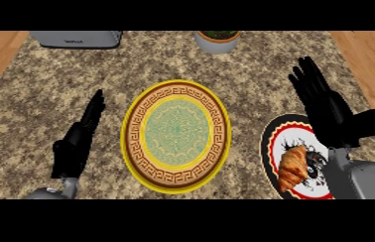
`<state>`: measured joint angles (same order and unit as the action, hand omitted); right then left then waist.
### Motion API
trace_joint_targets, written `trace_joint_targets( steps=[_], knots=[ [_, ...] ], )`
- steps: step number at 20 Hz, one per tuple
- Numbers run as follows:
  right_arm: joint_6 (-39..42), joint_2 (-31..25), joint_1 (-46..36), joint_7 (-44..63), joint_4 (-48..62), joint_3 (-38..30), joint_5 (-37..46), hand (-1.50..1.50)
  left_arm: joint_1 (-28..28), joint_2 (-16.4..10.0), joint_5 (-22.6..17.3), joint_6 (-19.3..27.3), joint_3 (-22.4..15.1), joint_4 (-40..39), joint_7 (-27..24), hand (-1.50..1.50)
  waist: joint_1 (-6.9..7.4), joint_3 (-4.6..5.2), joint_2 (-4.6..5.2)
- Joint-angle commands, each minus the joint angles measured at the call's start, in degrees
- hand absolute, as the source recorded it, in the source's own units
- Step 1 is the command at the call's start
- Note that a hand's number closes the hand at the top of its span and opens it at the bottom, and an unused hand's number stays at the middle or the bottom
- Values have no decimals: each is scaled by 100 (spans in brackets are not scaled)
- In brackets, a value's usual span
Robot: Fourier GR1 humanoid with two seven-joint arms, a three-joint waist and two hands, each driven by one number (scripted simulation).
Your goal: Pick the croissant from the plate and place it in the plate
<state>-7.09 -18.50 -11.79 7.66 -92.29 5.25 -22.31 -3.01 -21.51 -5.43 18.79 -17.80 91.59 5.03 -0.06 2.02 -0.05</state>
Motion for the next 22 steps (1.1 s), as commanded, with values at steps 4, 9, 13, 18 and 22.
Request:
trace_joint_targets(
  steps=[4,9,13,18,22],
  knots=[
    [-2150,321,127,-135,-251,-880,817,-150,367,-536,368,116,356,-98,-339,0,-56,-188,-43],
    [-3945,-215,880,-553,120,-1330,2660,-150,597,-873,351,36,607,-214,-447,0,-228,-125,-41],
    [-5583,970,1136,-1229,-307,-912,3630,-150,638,-901,304,-47,660,-287,-582,0,-108,-164,-31],
    [-6708,1815,1960,-1021,-854,353,4915,-150,729,-797,331,-103,692,-573,-1006,0,-77,-164,-13],
    [-6254,1836,2693,66,-744,923,5780,-150,718,-998,62,-412,972,-557,-1084,0,-27,-161,7]
  ],
)
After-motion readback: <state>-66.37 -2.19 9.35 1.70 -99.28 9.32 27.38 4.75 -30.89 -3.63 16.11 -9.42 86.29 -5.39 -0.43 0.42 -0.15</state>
